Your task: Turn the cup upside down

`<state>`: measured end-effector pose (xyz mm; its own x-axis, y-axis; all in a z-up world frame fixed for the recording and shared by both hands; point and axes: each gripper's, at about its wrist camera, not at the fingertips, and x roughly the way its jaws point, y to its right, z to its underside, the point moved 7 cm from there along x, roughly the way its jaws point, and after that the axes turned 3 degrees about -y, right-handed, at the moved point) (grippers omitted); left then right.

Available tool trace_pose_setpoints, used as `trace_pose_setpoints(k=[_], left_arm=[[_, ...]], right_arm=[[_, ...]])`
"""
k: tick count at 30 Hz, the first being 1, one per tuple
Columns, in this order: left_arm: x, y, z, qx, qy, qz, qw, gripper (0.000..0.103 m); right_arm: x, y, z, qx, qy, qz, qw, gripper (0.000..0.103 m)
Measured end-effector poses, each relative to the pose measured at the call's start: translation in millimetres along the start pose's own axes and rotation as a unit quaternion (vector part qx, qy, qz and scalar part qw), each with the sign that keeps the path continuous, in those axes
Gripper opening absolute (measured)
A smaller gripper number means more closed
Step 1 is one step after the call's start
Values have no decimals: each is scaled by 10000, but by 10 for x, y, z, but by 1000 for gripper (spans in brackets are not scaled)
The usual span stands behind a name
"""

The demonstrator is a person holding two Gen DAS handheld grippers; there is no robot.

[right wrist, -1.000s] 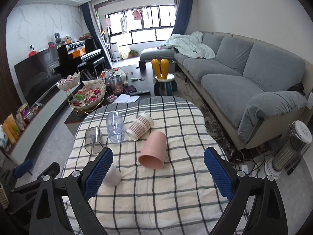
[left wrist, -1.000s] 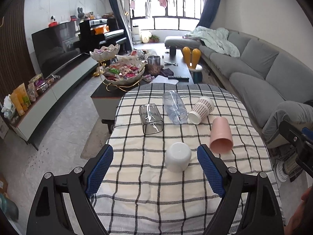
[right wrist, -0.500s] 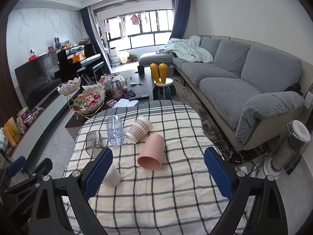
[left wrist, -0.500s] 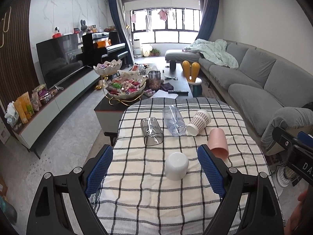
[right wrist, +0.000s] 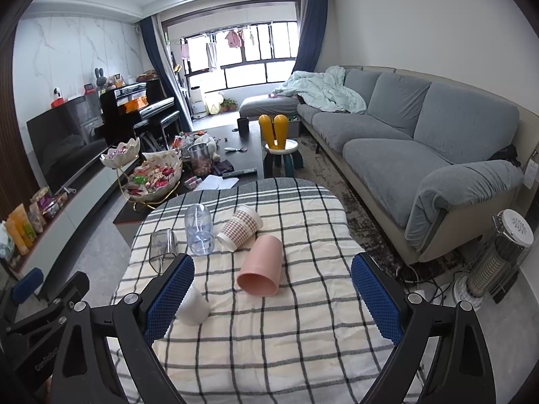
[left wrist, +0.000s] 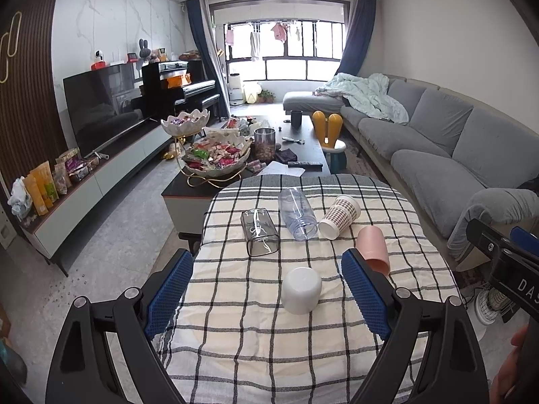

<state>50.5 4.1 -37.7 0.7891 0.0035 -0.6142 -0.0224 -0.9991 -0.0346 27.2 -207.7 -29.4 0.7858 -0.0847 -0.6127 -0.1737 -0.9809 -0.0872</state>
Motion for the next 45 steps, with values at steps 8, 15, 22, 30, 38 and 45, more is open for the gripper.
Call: trace_pose_setpoints(k=[8, 15, 22, 30, 38, 45], left_arm=[[-45, -23, -16, -6, 85, -76, 9999, 99], [-62, -43, -31, -13, 127, -135, 9998, 103], [-80, -64, -52, -44, 157, -173, 9997, 103], [-71, -67, -54, -50, 155, -161, 9997, 103], [-72, -68, -54, -61, 149, -164, 9997, 103], [-64, -71, -40, -80, 141, -163, 9997, 103]], right_arm=[[-33, 5, -43, -39, 77, 44, 10000, 95], [-101, -15, -89, -109, 202, 105, 9997, 100], [-116, -36, -102, -135, 284, 129, 9994, 101], [-122, -51, -109, -153, 307, 116, 9993, 101], [-122, -55, -108, -154, 294, 116, 9994, 101], [-135, -59, -99, -153, 294, 110, 9994, 101]])
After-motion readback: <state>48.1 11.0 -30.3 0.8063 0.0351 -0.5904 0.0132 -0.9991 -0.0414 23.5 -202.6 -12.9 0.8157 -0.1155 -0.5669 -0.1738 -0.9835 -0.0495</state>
